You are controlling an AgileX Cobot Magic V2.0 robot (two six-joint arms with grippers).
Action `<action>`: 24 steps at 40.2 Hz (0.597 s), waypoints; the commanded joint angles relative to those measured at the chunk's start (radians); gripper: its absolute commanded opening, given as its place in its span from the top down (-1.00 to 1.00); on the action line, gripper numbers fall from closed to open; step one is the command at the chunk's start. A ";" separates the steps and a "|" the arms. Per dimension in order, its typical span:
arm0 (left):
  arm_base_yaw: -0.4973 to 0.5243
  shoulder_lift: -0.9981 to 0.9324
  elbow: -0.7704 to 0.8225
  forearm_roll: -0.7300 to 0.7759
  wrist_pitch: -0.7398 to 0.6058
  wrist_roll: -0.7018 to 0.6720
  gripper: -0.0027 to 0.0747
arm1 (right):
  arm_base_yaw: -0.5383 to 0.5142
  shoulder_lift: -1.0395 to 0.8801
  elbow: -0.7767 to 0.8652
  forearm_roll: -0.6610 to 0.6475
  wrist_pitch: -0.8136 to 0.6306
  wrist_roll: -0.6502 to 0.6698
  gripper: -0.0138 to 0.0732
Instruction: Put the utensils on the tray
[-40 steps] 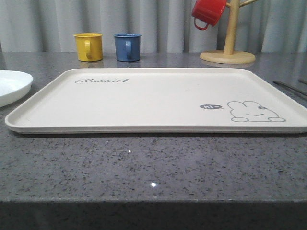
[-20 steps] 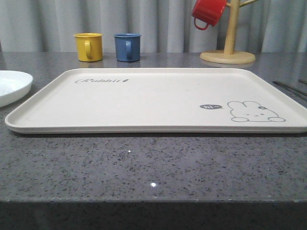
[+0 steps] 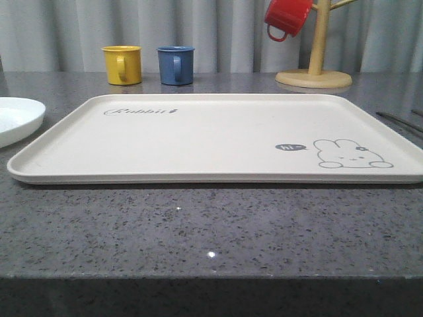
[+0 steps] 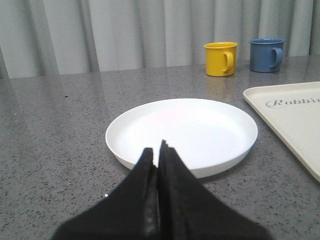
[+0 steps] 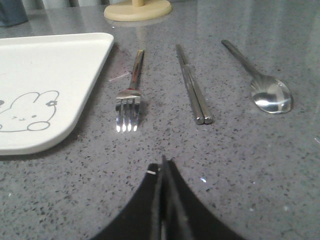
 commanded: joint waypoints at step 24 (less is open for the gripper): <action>0.003 -0.007 -0.095 -0.017 -0.325 -0.009 0.98 | -0.007 -0.017 -0.106 0.021 -0.284 -0.005 0.84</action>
